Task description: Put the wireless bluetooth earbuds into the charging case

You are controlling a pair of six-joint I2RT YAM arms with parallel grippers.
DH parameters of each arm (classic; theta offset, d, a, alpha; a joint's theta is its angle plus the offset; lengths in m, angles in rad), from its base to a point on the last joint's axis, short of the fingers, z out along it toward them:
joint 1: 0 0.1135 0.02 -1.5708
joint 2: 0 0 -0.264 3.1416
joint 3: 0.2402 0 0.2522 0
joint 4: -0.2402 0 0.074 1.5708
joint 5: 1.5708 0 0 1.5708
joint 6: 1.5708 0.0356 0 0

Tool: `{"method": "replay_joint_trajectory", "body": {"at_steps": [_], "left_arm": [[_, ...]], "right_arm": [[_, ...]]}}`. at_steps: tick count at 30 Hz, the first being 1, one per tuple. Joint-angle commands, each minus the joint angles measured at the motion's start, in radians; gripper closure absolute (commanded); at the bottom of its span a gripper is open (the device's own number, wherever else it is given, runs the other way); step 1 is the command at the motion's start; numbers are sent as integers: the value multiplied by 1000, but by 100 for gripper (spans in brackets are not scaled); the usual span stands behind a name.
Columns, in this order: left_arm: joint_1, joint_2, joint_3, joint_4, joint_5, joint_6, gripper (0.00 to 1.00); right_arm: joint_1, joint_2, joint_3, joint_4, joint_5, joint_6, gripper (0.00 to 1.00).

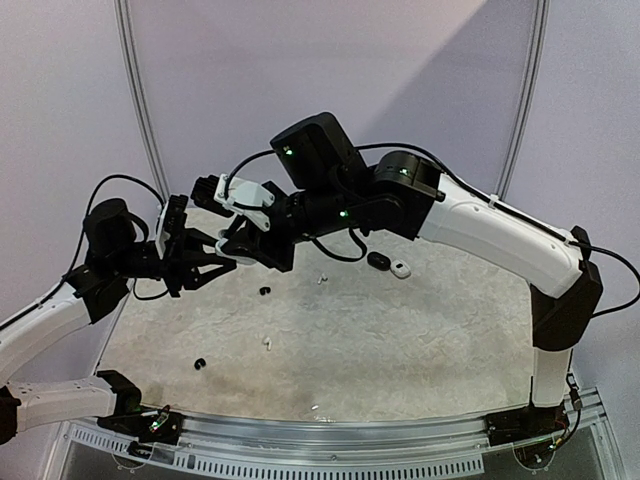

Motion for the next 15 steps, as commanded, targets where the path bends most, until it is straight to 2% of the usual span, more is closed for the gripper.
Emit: {"method": "replay_joint_trajectory", "body": {"at_steps": [1,15], "left_arm": [[-19,-17,-19,98,23,-57,100],[-20,-16,-37,127,16,-99,100]], "right_arm": [[3,35,14,-17,30,5,79],[2,25,22,32,39,20,73]]}}
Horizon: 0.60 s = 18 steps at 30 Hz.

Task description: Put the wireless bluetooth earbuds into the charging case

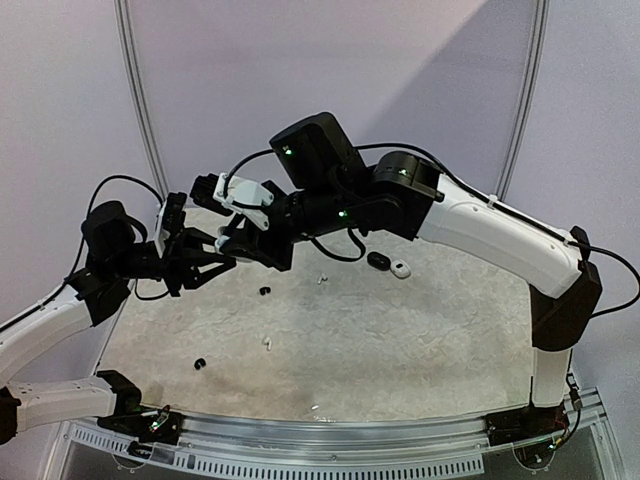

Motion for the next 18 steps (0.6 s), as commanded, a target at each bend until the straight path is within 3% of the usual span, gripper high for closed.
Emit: {"method": "replay_joint_trajectory", "body": {"at_steps": [1,18], "left_arm": [[-21,-15,-11,45,20,-14,100],[-22,-21,-53,102,-15,-135,100]], "right_arm": [[2,23,20,24,33,13,73],[-5,17,21,49,25,27,69]]}}
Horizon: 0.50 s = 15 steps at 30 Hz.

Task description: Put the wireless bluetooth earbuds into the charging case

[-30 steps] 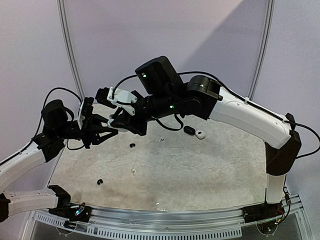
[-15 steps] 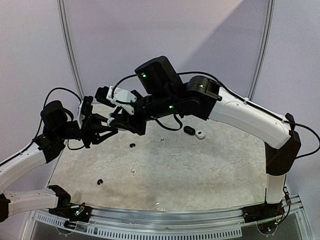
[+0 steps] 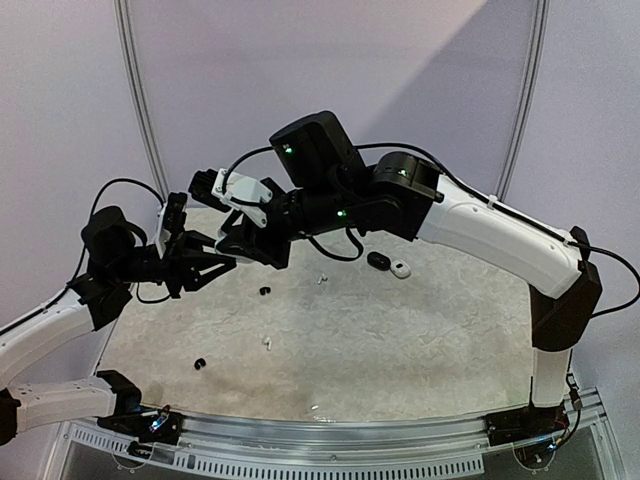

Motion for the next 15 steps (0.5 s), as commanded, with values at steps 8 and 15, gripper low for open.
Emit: {"method": "replay_joint_trajectory", "body": {"at_steps": [8,15], "left_arm": [[-19,-10,-12,28,-4,-13,100],[-20,-10,-10,24,-9,-3,100]], "right_arm": [[-5,1,18,26,-16,19,78],[-6,2,12,19,-17,26,87]]}}
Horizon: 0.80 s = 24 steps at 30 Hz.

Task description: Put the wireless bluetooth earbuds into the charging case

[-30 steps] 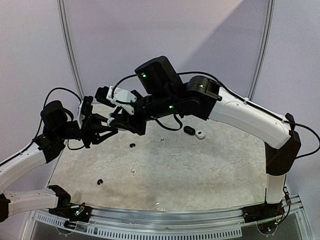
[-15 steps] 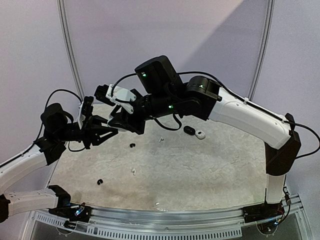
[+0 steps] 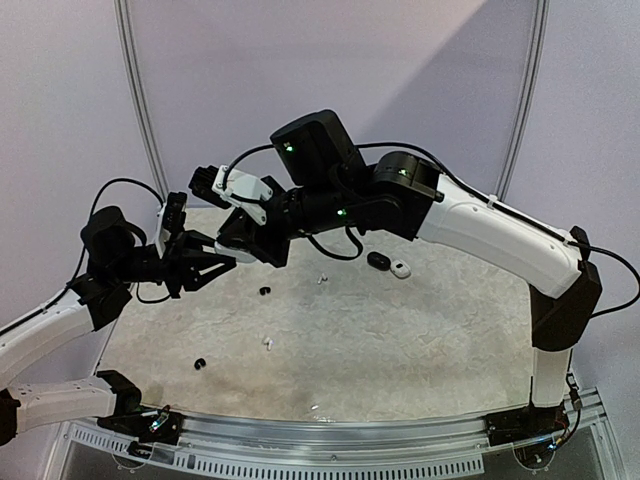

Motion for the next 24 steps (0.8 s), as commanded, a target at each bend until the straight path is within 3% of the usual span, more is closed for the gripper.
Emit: {"method": "replay_joint_trajectory", "body": {"at_steps": [1,10,24], "left_arm": [[-17,-6,-8,17,-6,9,100],[-17,-6,-4,7,-9,25,100],[-17,-6,16,-11,11,62,100]], "right_arm": [[-3,5,11,4,-5,10,88],[-3,16,6,-35,-3,-4,95],[1,51,11,-98,-8,-69,96]]}}
